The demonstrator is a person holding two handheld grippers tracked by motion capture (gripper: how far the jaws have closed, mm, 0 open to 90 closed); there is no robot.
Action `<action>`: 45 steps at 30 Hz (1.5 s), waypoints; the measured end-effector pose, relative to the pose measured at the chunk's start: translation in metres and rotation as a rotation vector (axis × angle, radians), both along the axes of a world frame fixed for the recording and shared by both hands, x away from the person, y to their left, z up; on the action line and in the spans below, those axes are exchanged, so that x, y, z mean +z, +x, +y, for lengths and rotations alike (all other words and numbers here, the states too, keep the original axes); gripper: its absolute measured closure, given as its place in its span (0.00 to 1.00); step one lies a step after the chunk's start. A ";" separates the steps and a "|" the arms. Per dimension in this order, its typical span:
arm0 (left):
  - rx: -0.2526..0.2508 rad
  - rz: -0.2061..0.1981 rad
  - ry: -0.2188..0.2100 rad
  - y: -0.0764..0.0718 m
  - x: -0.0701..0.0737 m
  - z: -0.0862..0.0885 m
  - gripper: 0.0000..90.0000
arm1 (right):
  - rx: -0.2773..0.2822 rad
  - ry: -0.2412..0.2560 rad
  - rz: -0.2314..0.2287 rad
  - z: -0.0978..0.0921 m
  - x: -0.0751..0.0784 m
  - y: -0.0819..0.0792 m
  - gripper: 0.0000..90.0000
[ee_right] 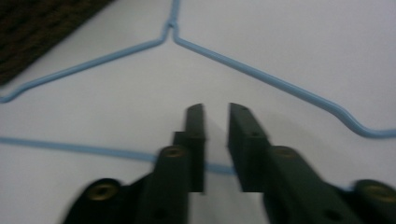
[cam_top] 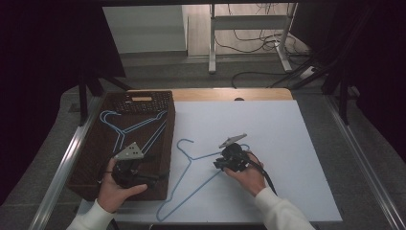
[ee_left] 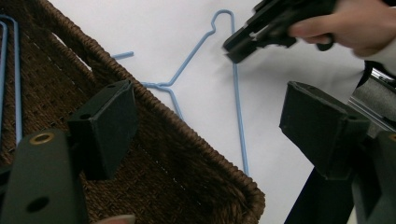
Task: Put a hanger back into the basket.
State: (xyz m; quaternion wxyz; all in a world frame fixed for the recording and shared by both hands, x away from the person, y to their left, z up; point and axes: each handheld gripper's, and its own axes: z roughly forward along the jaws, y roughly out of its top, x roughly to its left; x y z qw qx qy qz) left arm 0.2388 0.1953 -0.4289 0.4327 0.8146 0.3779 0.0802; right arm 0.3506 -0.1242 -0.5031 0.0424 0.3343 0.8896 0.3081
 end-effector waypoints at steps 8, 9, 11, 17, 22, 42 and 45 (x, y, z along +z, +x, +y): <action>-0.003 0.005 0.011 -0.001 -0.002 -0.001 0.21 | 0.072 -0.093 0.018 0.009 -0.010 -0.009 1.00; -0.002 0.007 0.012 -0.001 -0.002 -0.001 0.21 | 0.071 -0.096 0.017 0.007 -0.010 -0.011 1.00; 0.001 0.006 0.016 -0.002 -0.002 -0.001 0.21 | 0.061 -0.092 0.022 -0.001 -0.009 -0.014 1.00; 0.008 0.003 0.014 -0.002 -0.002 0.000 0.21 | 0.004 -0.082 0.033 -0.044 -0.007 -0.025 1.00; 0.009 0.004 0.012 -0.001 -0.001 0.001 0.21 | -0.057 -0.097 0.037 -0.084 -0.004 -0.041 1.00; -0.029 -0.007 0.019 0.001 0.001 -0.010 0.21 | -0.055 -0.138 0.046 -0.006 0.005 -0.007 0.74; -0.030 -0.007 0.020 0.001 0.001 -0.010 0.21 | -0.053 -0.184 0.049 0.005 -0.003 0.000 0.75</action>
